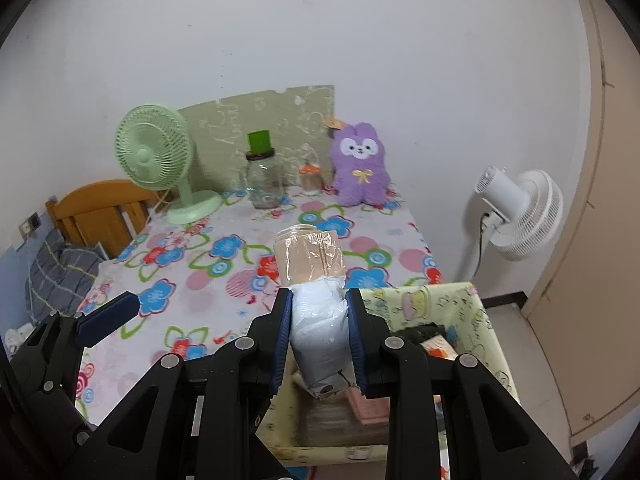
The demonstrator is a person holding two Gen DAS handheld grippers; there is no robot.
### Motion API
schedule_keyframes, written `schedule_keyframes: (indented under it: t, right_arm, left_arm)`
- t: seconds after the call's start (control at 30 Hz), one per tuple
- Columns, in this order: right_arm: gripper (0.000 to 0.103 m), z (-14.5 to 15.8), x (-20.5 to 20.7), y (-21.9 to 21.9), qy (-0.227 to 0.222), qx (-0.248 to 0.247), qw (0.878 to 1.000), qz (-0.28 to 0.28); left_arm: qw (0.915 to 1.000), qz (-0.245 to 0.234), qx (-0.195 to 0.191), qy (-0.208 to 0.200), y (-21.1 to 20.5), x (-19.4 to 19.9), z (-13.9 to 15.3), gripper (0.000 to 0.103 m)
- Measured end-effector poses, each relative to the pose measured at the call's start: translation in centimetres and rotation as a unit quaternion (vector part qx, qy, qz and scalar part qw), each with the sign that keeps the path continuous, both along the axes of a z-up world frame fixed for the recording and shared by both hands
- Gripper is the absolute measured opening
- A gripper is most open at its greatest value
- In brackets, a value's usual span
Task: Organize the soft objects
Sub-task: 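Carry the white roll with the right tool over the gift box, then lower the white roll into the gift box and open the right tool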
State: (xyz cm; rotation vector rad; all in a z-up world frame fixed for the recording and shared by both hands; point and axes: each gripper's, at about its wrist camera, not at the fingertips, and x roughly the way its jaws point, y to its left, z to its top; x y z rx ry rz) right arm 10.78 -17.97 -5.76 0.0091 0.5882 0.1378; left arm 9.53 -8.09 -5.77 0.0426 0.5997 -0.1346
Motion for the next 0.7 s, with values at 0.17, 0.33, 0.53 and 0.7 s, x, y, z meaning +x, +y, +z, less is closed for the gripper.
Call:
schedule_keyframes:
  t: [0.17, 0.33, 0.53, 0.7]
  right_arm:
    - [0.029, -1.0, 0.6, -1.8, 0.013, 0.004, 1.0, -0.017]
    - [0.029, -2.0, 1.0, -3.2, 0.026, 0.01, 0.999, -0.031]
    - [0.032, -3.2, 1.2, -4.7, 0.04, 0.017, 0.998, -0.05]
    - [0.062, -3.5, 1.2, -5.1, 0.044, 0.012, 0.997, -0.062]
  left_arm:
    - [0.9999, -0.012, 0.004, 0.01, -1.7, 0.6, -0.8, 0.102]
    - [0.9994, -0.022, 0.015, 0.021, -3.2, 1.2, -1.7, 0.102]
    - [0.9989, -0.027, 0.019, 0.033, -4.0, 1.8, -2.7, 0.102]
    - [0.9985, -0.032, 0.021, 0.038, -4.4, 1.8, -3.1, 0.103]
